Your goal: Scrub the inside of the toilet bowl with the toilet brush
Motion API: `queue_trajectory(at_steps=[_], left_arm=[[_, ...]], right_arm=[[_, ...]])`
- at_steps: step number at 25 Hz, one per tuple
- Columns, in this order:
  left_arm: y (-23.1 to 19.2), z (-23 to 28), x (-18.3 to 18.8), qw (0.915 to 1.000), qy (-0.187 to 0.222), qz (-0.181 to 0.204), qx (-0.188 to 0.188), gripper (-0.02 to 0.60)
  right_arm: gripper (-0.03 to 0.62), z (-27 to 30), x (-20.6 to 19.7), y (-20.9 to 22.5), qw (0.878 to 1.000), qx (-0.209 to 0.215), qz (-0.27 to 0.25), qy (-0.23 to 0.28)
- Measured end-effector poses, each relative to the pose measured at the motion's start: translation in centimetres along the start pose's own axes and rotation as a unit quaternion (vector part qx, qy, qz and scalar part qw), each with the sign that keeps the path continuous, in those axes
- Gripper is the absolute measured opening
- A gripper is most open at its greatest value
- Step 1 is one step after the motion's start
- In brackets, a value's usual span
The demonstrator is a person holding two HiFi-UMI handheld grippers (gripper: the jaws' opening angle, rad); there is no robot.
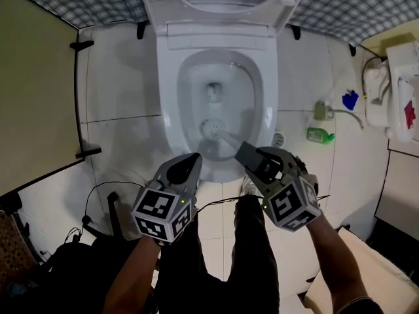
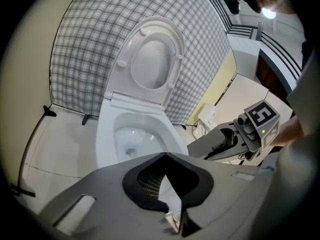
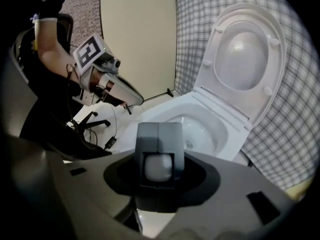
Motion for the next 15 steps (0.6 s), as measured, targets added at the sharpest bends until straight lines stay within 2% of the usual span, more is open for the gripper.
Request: queue_trajectory(at_steps=[7,12,15], left_arm=[[0.1,0.1,-0.2,1.0,-0.005,0.001,-0.002,0.009],[-0.2,0.1,-0.3,1.0,-0.007,-0.001,0.0,0.009],[-0.5,-0.1,-0.4,1.0,-0.009,-0.002,0.002,0.009]], right_arm=[[0.187,-0.7,-2.2,2.3,0.997,-0.031,-0.038,-0.061],[0.187,2.2,-2.3,2.5,0.994,-0.017,-0.069,-0.087],[0.187,4.7,-2.0,3.2,0.994,-0.014,-0.065,-0.085]])
Point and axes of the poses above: the fingertips, and each gripper's own axes: z forward along the fingers, y to its right, x out of its top, the point moved 6 cm from there along -z, backward along the fingers, and after that the axes turned 5 degrees about y, right-handed, at the moved point
